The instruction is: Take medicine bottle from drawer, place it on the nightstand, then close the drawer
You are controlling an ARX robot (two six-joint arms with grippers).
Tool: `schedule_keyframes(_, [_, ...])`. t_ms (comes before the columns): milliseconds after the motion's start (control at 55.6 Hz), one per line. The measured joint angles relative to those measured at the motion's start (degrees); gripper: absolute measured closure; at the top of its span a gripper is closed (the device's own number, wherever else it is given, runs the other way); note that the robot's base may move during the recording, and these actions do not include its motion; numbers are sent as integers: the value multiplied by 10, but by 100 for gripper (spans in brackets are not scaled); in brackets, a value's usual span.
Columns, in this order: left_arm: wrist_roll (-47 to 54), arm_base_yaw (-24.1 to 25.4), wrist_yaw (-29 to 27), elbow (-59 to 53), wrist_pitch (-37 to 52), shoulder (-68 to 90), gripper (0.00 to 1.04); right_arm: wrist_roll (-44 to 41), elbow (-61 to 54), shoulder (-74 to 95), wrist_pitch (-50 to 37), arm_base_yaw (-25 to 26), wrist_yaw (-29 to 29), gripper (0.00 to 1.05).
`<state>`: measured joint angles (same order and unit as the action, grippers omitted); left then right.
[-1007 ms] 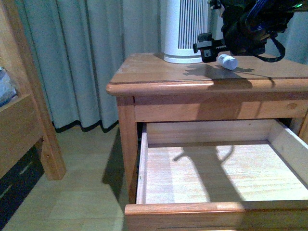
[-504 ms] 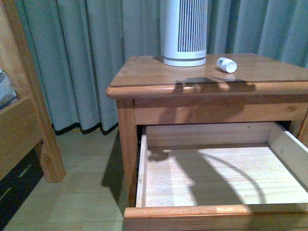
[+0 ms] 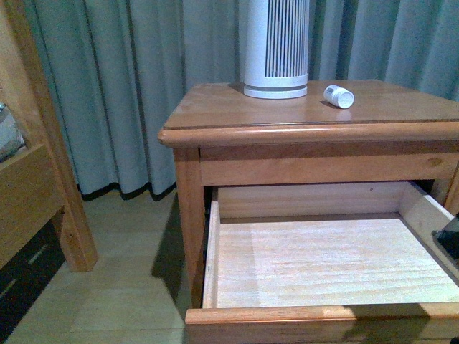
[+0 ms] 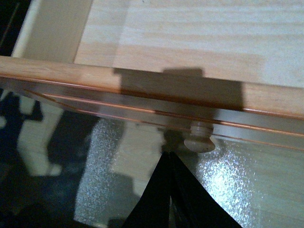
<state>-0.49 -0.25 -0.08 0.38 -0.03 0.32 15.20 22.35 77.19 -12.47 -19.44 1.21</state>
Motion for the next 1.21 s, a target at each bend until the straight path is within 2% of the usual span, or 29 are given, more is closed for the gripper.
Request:
schedule_keyframes(216, [0,0,0,0,0,0,7,-38,27,131,-106,38,-27,102])
schedule_keyframes(378, [0,0,0,0,0,0,7,-99,95,229,-187,67,-49,102])
schedule_keyframes(612, [0,0,0,0,0,0,7,-213,197,367,-297,100,-38,102])
schedule_keyframes(899, [0,0,0,0,0,0,7,-311,316,466,-305,124,-31,102])
schedule_keyframes(1205, [0,0,0,0,0,0,7,-330,405,507,-261,152,-24,102])
